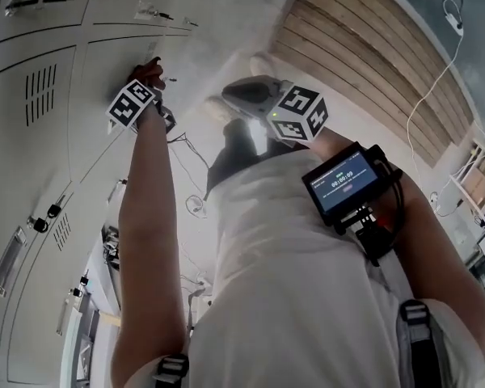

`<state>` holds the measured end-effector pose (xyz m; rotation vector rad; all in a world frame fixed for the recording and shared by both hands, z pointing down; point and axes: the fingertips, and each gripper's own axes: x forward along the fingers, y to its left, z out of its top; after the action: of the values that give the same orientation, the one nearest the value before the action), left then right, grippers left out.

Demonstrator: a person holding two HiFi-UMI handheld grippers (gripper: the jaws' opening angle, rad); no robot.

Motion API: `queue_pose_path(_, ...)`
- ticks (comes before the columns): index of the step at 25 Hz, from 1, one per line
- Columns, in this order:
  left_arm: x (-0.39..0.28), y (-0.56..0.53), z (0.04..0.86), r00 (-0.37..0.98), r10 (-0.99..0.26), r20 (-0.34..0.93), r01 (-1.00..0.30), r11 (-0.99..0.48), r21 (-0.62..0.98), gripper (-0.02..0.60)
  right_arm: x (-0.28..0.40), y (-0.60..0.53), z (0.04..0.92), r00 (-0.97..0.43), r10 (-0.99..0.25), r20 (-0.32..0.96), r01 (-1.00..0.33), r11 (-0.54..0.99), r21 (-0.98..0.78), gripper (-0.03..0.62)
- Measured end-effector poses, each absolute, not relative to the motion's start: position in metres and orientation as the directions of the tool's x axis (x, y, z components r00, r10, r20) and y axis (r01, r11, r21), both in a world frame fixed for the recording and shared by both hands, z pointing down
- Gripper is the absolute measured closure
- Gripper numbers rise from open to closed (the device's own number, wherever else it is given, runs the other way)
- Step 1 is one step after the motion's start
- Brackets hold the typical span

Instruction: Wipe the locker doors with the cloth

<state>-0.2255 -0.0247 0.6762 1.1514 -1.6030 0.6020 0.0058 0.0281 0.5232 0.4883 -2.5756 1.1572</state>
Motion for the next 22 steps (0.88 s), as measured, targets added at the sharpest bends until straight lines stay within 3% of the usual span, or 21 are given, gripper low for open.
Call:
queue_pose_path(5,-0.256,0.029,0.679,-0.134,-0.319,0.938,-0.843,0.535,0.062,0.469,0.004,0.039,0.528,-0.911,-0.168,0.378,-0.396,0.613,-0.683,0.565)
queue_pose_path(8,-0.254,0.033,0.683,-0.135,-0.335,0.933,-0.843,0.533,0.069,0.469,0.002,0.043,0.531,-0.911,-0.171,0.375,-0.397,0.604,-0.691,0.565)
queue_pose_path(22,-0.159,-0.106,0.707,0.043,-0.492,0.869,-0.941,0.272,0.2,0.469,0.065,0.019,0.552,-0.865,-0.283,0.415,-0.501,0.523,-0.689,0.565)
